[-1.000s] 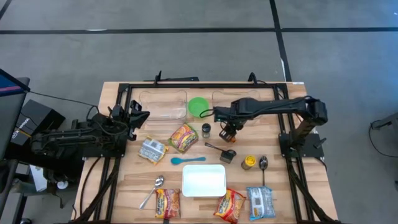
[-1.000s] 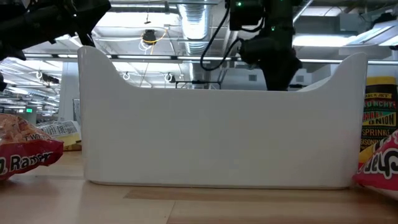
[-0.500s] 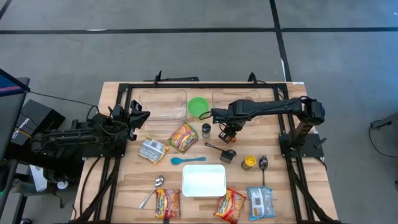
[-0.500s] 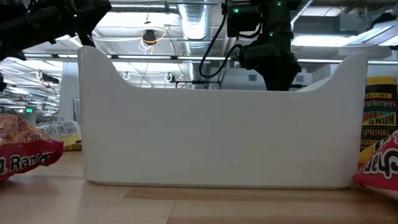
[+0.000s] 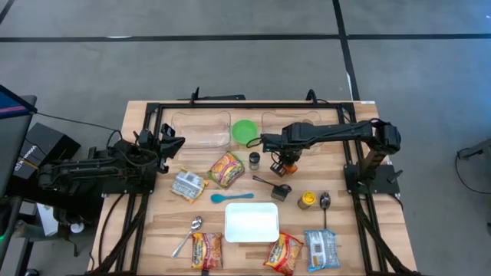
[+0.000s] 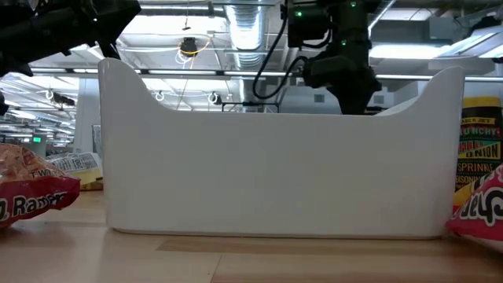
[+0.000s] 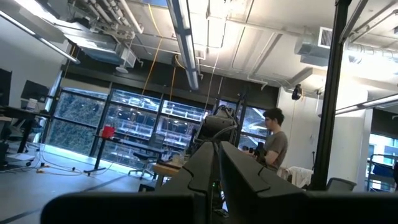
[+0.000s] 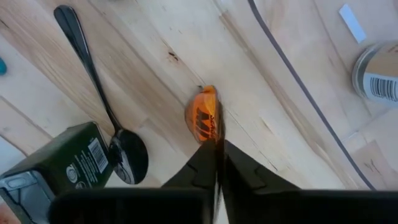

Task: Pick & Place Food Item
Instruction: Put the orange seasoning into the right transparent bin

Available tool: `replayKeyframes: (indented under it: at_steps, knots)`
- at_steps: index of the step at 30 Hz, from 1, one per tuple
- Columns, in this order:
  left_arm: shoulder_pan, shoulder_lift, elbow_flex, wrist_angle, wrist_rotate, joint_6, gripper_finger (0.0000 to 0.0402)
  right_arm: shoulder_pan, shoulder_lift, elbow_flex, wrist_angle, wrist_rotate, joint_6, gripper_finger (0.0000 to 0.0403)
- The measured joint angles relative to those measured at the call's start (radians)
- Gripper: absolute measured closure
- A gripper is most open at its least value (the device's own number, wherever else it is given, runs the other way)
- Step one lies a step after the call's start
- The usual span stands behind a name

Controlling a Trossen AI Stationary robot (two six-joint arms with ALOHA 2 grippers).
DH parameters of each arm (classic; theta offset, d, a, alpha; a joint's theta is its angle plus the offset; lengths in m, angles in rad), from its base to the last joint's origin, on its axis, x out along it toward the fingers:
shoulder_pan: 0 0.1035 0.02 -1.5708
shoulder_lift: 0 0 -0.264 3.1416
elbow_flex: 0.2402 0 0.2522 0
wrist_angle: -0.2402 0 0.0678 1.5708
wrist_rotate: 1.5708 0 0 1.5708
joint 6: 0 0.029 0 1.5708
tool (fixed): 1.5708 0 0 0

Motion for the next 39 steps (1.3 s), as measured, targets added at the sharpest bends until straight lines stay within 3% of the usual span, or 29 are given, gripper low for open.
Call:
replayKeyframes:
  at_steps: [18,39]
  knots:
    - [0.000,0.000,0.000,0.000,0.000,0.000,0.0380,0.041,-0.044,0.000,-0.063,-0.003,-0.170,0.0402]
    - [0.000,0.000,0.000,0.000,0.000,0.000,0.0380,-0.008,-0.339,0.000,-0.071,0.003,-0.261,0.0403]
